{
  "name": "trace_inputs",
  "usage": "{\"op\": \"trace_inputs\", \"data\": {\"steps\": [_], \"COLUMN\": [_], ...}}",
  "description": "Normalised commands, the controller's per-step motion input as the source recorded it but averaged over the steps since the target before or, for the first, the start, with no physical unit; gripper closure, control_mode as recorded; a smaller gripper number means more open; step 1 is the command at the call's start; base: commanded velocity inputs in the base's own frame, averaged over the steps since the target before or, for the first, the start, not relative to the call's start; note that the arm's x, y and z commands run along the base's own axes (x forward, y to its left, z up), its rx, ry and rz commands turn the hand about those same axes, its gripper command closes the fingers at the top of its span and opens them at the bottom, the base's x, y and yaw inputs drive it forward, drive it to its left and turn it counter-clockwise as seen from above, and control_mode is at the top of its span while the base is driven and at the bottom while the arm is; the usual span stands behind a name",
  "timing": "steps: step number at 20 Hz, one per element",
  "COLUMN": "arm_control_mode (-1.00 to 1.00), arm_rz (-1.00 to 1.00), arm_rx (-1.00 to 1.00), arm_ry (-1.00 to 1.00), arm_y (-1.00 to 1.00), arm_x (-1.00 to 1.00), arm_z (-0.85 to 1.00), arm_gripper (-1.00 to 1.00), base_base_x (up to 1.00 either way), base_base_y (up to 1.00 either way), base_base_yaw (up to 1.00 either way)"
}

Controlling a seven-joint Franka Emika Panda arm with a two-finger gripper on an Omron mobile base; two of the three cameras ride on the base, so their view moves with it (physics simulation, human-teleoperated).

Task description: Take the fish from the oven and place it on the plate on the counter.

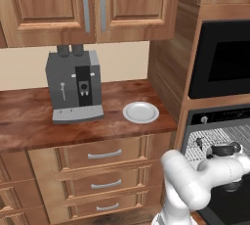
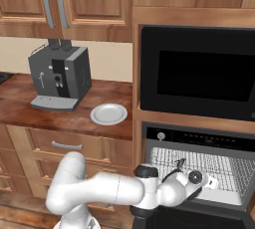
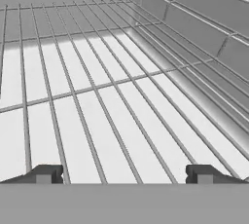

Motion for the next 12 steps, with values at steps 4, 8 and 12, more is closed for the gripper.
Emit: {"op": "trace_inputs", "data": {"steps": [4,8,12], "arm_control_mode": [-1.00,-1.00,-1.00], "arm_rz": [0.06,0.05,0.04], "arm_rx": [0.20,0.21,0.22], "arm_ry": [-0.14,-0.11,-0.06], "arm_y": [-0.47,-0.44,-0.38], "arm_x": [-0.43,-0.68,-0.87], "arm_z": [-1.00,-1.00,-1.00], "arm_gripper": [-1.00,-1.00,-1.00], "base_base_x": [0.00,0.00,0.00], "base_base_y": [0.00,0.00,0.00], "base_base_yaw": [0.00,0.00,0.00]}}
